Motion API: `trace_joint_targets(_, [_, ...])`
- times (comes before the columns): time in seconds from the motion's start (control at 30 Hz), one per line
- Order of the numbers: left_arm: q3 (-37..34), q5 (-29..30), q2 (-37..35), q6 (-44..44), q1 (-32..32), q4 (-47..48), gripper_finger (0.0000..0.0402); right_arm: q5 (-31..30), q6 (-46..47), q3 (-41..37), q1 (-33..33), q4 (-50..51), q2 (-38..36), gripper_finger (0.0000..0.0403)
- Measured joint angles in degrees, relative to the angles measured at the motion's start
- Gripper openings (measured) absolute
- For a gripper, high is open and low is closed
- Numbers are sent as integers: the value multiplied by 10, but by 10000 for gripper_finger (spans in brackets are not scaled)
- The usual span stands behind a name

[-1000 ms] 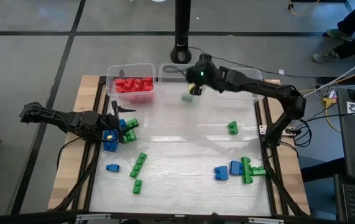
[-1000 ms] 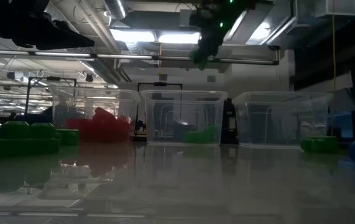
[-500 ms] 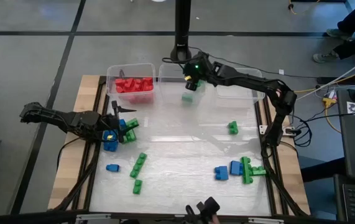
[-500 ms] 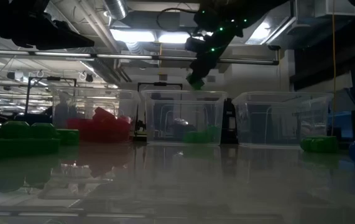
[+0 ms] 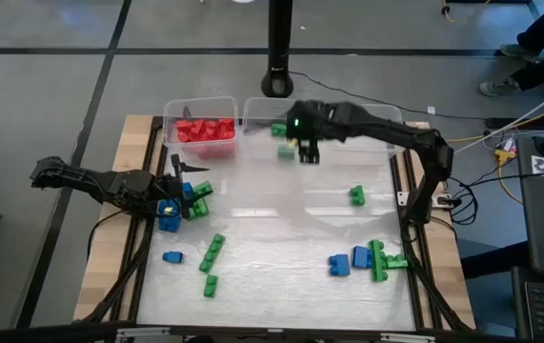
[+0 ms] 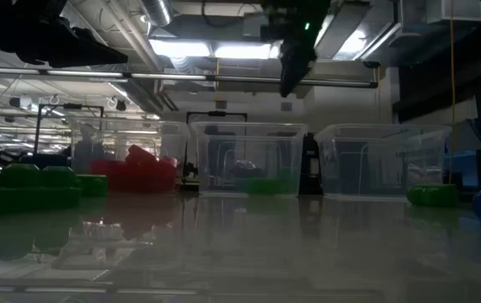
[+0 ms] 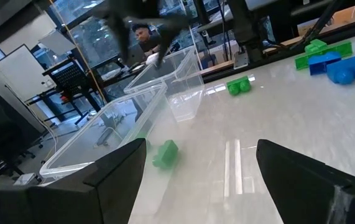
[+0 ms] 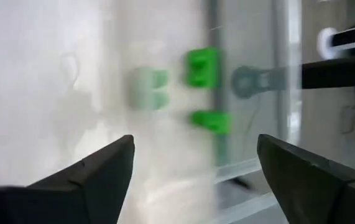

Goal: Sort blocks
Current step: Put the green game piece into the middle transparent bin

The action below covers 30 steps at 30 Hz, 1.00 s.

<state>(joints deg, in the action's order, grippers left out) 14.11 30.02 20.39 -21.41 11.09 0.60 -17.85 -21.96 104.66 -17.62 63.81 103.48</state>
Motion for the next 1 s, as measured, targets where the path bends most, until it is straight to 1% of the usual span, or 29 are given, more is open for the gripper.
trace_joint_targets(0.13, [0,0,0,0,0,0,296,-11,79,-2,76,94,1,334])
trace_joint_targets(0.27, [0,0,0,0,0,0,296,-32,181,-28,149,177,0,325])
trace_joint_targets(0.47, [0,0,0,0,0,0,296,-35,326,-101,227,232,-12,307])
trace_joint_targets(0.6, [0,0,0,3,0,0,296,-33,434,-190,263,232,-59,295])
trace_joint_targets(0.77, [0,0,0,4,0,0,296,-13,605,-338,282,221,-157,290])
trace_joint_targets(0.83, [0,0,0,4,0,0,296,-6,662,-397,281,194,-206,290])
trace_joint_targets(1.0, [0,0,0,4,0,0,296,-19,763,-523,281,59,-317,290])
